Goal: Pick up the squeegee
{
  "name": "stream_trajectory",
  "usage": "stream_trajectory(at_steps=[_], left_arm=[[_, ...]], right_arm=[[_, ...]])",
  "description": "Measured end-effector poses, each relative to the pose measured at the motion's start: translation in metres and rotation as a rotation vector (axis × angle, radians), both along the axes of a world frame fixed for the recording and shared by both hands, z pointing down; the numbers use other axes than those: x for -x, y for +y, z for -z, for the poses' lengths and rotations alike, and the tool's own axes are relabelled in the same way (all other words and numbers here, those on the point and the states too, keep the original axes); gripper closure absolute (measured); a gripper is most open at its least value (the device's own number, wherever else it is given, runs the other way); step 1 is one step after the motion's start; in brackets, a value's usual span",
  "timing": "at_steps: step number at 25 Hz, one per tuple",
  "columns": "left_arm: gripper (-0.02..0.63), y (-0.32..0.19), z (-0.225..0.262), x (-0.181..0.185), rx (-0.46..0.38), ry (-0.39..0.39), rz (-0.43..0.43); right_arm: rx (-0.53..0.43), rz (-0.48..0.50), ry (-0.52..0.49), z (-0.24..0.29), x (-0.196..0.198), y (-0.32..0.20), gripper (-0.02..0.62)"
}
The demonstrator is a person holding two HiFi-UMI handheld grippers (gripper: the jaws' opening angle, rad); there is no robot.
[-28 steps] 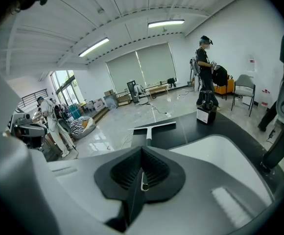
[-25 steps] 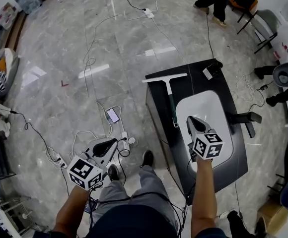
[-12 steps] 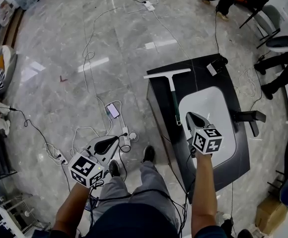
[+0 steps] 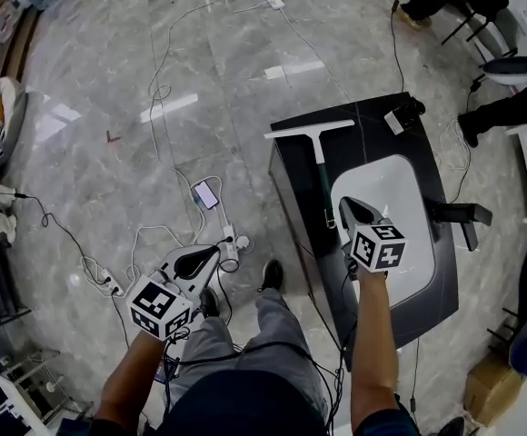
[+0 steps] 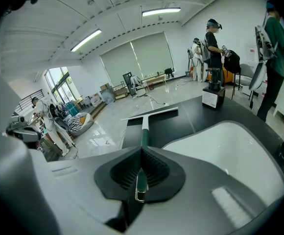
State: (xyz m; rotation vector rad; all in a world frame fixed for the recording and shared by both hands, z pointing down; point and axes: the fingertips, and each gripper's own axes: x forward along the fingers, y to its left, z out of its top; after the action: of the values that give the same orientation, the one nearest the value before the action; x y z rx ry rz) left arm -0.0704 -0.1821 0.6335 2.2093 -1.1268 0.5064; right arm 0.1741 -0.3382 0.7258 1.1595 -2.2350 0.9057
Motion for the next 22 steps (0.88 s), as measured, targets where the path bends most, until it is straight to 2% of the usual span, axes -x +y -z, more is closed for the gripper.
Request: stream_trajectory(at_steps=[22], left_arm=[[0.6,0.003,-0.018,0.0,0.026,-0.003,0.011]], right_arm=[[0.061,0.028,0.022,-0.043,0.007,-0.005,0.584]])
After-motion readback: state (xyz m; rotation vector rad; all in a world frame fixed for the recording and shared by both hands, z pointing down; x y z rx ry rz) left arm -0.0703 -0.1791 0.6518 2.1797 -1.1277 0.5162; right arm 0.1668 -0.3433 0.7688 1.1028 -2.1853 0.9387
